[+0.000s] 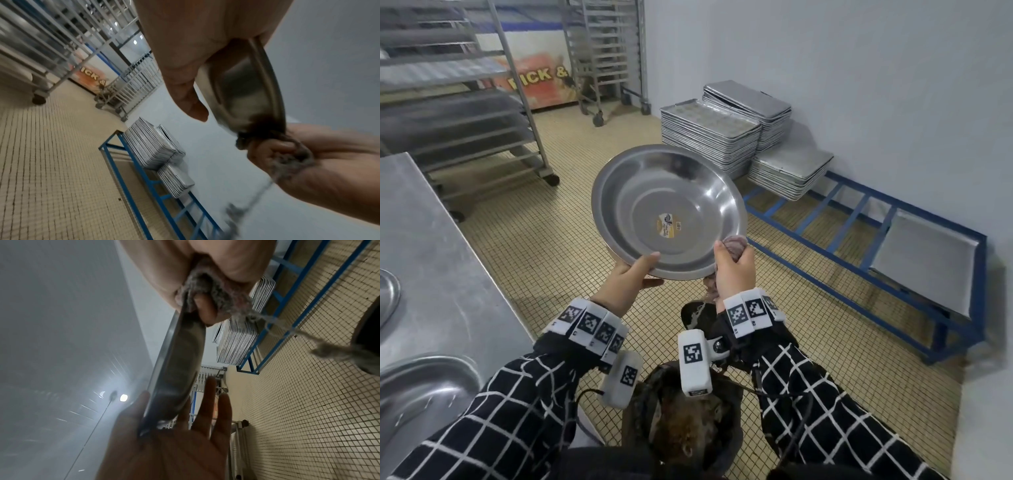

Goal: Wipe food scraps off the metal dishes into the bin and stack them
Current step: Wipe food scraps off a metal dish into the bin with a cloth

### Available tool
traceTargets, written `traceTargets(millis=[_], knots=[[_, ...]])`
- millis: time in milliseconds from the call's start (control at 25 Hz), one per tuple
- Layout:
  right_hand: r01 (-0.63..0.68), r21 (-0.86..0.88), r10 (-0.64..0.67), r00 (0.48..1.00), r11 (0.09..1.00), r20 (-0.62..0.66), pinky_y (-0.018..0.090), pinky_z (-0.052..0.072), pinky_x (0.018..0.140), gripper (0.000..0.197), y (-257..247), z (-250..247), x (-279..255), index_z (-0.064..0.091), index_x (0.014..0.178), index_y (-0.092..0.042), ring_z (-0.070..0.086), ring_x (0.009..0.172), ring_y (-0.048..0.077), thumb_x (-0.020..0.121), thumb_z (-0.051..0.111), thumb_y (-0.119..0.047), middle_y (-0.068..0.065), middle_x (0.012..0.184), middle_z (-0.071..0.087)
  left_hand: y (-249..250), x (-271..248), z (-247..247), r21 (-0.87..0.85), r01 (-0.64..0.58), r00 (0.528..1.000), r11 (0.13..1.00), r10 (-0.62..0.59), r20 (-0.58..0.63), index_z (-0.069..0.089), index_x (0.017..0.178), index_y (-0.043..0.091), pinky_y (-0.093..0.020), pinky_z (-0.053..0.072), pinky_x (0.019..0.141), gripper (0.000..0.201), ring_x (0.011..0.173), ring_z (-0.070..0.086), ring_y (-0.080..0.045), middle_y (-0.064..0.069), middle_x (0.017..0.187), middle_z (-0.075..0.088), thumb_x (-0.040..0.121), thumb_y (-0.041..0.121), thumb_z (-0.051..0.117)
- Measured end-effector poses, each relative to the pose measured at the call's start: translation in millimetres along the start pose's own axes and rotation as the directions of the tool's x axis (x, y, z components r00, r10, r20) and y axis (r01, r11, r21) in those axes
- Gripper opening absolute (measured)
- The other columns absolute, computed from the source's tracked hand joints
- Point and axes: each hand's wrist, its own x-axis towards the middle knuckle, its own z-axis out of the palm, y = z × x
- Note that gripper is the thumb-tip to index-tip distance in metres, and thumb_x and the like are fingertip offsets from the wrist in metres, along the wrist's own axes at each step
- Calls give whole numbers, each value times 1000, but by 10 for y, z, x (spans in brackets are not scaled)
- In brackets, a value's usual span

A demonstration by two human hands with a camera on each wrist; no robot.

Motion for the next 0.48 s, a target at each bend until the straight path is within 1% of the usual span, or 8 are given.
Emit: traceTargets(millis=[80,120,160,240,280,320,400,480], knots=[[-8,-25,8,1000,1000,-9,26,51,50,33,-61,-107,61,46,122,-19,63,66,15,92,59,-26,5,98,61,88,53,-132,-100,-25,996,995,17,-83,40,123,17,-42,59,77,29,90,69,-24,-10,111,63,95,17,50],[3,-52,-3,1000,999,2,28,53,50,31,-95,-180,116,48,119,-21,66,72,19,91,60,-26,7,103,61,146,73,-223,-188,-49,994,981,30,-101,34,126,21,-44,59,73,34,86,68,-24,-8,111,60,96,19,50],[21,-85,-18,999,996,36,31,55,53,28,-133,-260,175,51,115,-22,67,78,23,90,62,-25,7,105,62,192,86,-327,-250,-73,995,965,53,-87,35,129,22,-44,60,71,37,84,67,-23,-6,111,59,95,25,50],[56,-155,-35,990,986,137,42,58,71,22,-208,-370,257,59,106,-25,68,88,25,85,66,-26,5,105,65,214,79,-509,-300,-56,998,952,57,-7,49,125,14,-41,59,73,42,82,67,-23,-6,104,65,90,36,53],[64,-188,-30,984,980,176,46,56,81,21,-241,-391,269,61,104,-25,67,92,24,84,68,-27,4,104,67,186,60,-532,-301,-28,999,953,31,7,59,117,13,-41,56,78,38,82,66,-24,-6,96,68,89,38,55],[70,-210,-29,981,975,192,48,54,86,22,-257,-396,269,61,104,-25,67,93,24,83,68,-28,4,104,67,138,60,-528,-304,1,1000,953,-5,-13,65,107,13,-43,53,83,31,82,65,-25,-6,89,71,89,36,54],[109,-238,-72,985,965,158,43,53,87,25,-273,-360,251,59,108,-20,64,94,21,86,66,-29,3,104,65,98,64,-458,-301,30,986,953,-77,-147,66,96,10,-45,48,91,25,79,64,-25,-6,79,71,94,30,50],[144,-234,-124,987,962,97,32,52,77,24,-246,-285,200,54,109,-17,61,90,16,90,61,-29,0,100,61,92,55,-355,-325,-8,963,946,-80,-256,64,92,11,-44,49,88,24,75,64,-22,-3,74,70,97,27,46]])
